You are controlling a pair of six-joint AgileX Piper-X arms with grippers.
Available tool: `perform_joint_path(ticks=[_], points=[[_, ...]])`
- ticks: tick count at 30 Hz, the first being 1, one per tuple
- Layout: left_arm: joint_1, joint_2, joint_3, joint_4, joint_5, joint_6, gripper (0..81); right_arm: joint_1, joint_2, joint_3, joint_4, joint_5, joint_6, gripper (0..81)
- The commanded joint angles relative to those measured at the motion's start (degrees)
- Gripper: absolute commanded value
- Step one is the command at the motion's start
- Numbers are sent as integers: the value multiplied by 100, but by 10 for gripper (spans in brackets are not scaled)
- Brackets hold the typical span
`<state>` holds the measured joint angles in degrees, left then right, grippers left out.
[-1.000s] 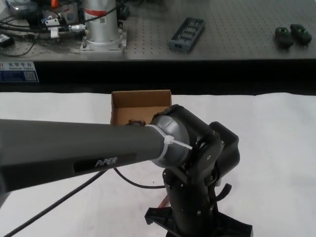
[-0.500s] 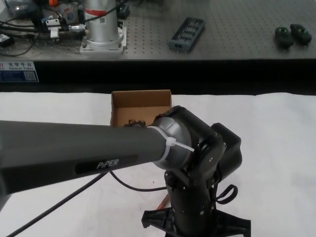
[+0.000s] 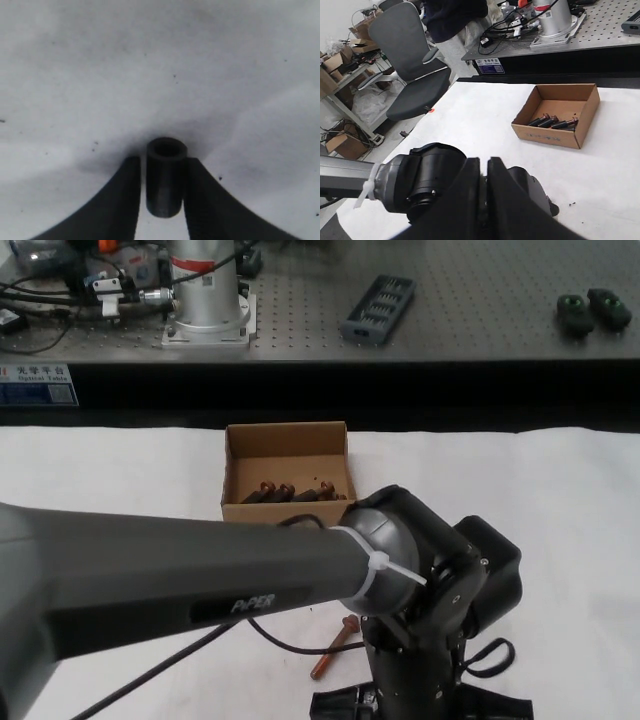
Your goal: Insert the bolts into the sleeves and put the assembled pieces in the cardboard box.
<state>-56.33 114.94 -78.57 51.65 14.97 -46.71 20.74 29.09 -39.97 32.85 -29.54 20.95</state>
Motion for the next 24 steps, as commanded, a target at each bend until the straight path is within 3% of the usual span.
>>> perform_joint_path(ticks=[1, 11, 15, 18, 24], points=[[-14, 98, 4, 113, -129, -22, 212, -25, -46, -47, 21, -235, -44, 52], [74, -82, 4, -370, -634, 529, 204, -25, -46, -47, 85, -234, -44, 52], [218, -614, 4, -874, -1227, 1270, 88, -25, -46, 9, 512, -188, -3, 52], [524, -1129, 4, -909, -1303, 1898, 19, -25, -7, 135, 627, -188, 217, 52], [1241, -2044, 4, -498, -1278, 2800, 58, -25, 541, 173, 404, -232, 383, 52]])
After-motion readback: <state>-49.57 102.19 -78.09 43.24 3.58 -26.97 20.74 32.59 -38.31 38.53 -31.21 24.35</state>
